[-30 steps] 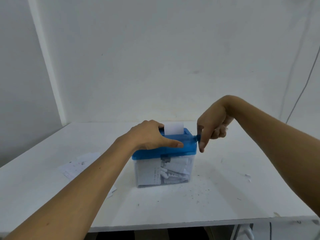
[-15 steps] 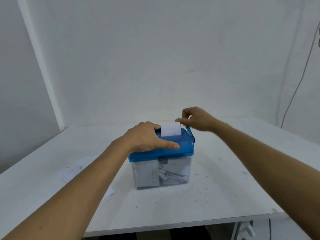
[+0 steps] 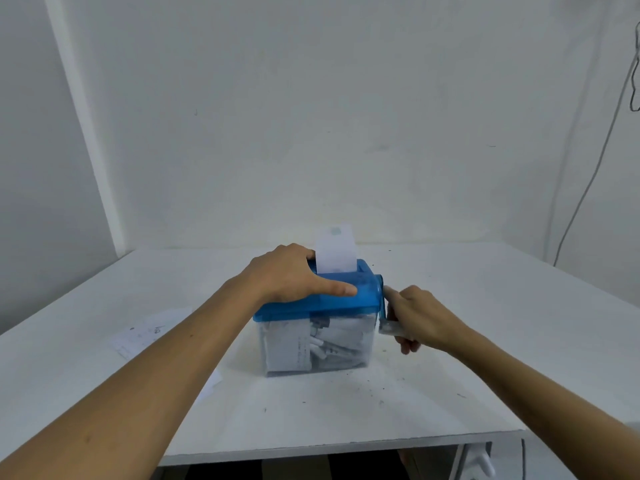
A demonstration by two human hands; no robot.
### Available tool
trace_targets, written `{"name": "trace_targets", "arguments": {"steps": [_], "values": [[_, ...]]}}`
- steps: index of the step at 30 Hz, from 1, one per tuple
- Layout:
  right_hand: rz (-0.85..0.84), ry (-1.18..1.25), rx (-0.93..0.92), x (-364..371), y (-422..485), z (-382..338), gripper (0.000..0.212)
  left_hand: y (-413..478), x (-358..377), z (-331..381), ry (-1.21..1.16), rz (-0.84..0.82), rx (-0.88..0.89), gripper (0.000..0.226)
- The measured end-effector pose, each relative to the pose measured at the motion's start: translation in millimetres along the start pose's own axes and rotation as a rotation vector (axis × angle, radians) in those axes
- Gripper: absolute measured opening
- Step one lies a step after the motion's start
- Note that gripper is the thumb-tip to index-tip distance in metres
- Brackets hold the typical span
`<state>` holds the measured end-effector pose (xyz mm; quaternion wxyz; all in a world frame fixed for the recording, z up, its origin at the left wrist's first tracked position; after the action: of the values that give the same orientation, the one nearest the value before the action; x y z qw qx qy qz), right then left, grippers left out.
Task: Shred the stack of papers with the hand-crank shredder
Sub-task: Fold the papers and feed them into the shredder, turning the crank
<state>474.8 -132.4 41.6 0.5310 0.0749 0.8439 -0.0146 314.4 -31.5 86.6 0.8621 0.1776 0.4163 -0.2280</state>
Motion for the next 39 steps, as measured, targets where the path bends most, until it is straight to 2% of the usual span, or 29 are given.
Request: {"name": "trace_targets", "arguments": {"steps": [5, 9, 10, 14, 16, 18, 22, 25, 28, 31, 36, 39], "values": [[0.067, 0.041, -0.038, -42, -19, -14, 0.042, -2, 1, 2, -0.013, -0.027, 0.0, 0.083], [0.073, -0.047, -0.049, -75, -3, -22, 0.042, -3, 2, 3, -0.041, -0.037, 0.011, 0.066], [0.093, -0.023, -0.053, -81, 4, -22, 0.043, -4, 2, 3, -0.04, -0.041, 0.013, 0.067], [0.344, 0.019, -0.073, -97, 48, -18, 0.046, -4, 2, 4, -0.02, -0.043, 0.021, 0.087], [0.452, 0.047, -0.094, -95, 69, -17, 0.038, -3, 2, 4, -0.018, -0.042, 0.018, 0.091], [0.467, 0.117, -0.093, -83, 84, -12, 0.031, -3, 3, 3, -0.01, -0.036, 0.017, 0.096], [0.476, 0.223, 0.017, -49, 95, 11, 0.044, -5, 2, 5, -0.005, -0.029, 0.037, 0.087], [0.393, 0.172, 0.113, -27, 95, 22, 0.05, -6, 1, 7, 0.003, -0.016, 0.042, 0.083], [0.199, 0.016, 0.16, -4, 86, 25, 0.035, -5, 1, 7, 0.012, 0.002, 0.036, 0.083], [0.058, 0.032, 0.212, 24, 61, 34, 0.028, -4, 2, 6, 0.015, -0.004, 0.022, 0.088], [-0.003, 0.17, 0.173, 21, 9, 33, 0.05, -2, 3, 3, 0.004, -0.019, -0.002, 0.1], [-0.039, 0.193, 0.04, -8, -16, 9, 0.045, -2, 5, 3, -0.013, -0.04, -0.016, 0.105]]}}
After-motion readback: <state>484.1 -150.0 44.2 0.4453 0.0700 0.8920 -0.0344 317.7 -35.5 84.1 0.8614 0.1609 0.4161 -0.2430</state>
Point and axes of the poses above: each hand's wrist, its own y-axis towards the middle knuckle, its own x-axis out of the palm, z = x × y, the point moved 9 cm from there along y, towards the middle knuckle, and after that the axes turned 11 degrees about -y, right-handed, at the moved point
